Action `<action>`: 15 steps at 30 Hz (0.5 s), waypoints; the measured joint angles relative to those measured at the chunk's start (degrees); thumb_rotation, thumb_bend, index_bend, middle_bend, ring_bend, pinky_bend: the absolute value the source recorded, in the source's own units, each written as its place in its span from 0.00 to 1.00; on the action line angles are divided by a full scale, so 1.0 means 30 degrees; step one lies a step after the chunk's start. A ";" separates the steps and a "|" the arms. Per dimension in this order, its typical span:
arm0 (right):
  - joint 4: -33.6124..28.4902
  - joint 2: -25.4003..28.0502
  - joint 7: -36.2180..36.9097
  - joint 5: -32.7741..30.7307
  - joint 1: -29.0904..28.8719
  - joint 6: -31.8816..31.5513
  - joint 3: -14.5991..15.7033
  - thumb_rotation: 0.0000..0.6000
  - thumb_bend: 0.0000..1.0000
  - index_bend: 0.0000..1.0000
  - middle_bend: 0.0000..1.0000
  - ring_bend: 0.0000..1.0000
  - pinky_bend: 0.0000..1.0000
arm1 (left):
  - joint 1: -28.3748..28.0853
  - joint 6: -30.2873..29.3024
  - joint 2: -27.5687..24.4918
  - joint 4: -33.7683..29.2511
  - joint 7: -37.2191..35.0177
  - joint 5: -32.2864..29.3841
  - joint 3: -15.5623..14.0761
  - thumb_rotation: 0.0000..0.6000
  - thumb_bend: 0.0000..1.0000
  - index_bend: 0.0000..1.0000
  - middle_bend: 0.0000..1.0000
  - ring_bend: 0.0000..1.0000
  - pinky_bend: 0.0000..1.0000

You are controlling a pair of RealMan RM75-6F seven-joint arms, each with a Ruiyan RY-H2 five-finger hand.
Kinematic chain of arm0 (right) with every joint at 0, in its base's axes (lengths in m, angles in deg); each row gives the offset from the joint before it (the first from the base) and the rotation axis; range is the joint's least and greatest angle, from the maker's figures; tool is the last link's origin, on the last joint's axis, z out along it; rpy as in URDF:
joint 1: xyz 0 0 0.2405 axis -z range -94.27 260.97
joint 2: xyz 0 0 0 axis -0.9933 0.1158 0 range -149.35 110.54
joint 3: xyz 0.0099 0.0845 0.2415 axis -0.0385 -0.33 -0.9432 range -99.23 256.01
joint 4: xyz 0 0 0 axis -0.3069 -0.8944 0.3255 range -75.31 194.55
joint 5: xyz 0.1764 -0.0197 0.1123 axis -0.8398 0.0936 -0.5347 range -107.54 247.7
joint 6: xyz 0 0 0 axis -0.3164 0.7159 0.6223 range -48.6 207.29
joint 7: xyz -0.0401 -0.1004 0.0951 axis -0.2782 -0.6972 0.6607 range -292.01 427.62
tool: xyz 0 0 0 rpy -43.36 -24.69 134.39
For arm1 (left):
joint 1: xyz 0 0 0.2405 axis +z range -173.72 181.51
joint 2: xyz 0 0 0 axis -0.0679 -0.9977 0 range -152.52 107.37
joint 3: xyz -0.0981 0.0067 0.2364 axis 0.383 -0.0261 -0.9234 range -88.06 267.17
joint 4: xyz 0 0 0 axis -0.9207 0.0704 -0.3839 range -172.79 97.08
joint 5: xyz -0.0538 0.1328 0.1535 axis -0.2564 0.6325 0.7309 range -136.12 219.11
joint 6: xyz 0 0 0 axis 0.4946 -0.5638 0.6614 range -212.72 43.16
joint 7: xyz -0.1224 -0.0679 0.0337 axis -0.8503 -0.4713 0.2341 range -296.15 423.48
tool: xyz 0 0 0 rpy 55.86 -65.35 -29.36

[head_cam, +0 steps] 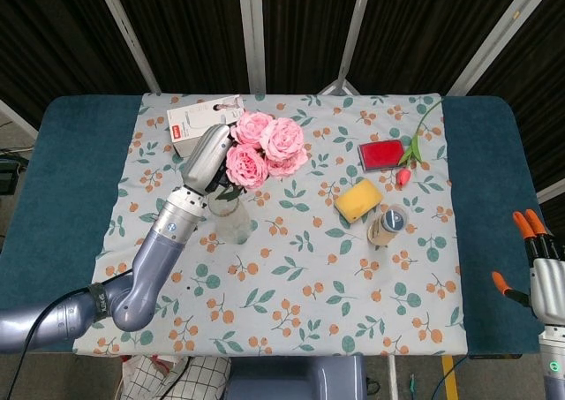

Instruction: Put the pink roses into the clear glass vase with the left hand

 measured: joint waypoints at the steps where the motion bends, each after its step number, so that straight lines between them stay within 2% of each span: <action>1: 0.0015 -0.0021 0.0003 0.0032 0.0001 -0.0031 -0.0011 1.00 0.27 0.11 0.07 0.18 0.17 | -0.0135 0.0074 0.0134 0.0275 -0.0232 -0.0009 -0.0014 1.00 0.45 0.45 0.46 0.39 0.52; 8: 0.0025 -0.0099 0.0135 0.0028 0.0039 -0.0149 -0.0078 1.00 0.27 0.11 0.07 0.18 0.17 | -0.0718 0.0280 0.1117 0.1396 -0.1937 0.0317 -0.0376 1.00 0.45 0.44 0.44 0.37 0.50; 15: -0.0043 -0.0037 0.0378 0.0005 0.0083 -0.0132 -0.0088 1.00 0.27 0.11 0.07 0.18 0.17 | -0.0453 0.0381 0.0870 0.0873 -0.3078 0.1013 -0.1172 1.00 0.45 0.38 0.37 0.32 0.48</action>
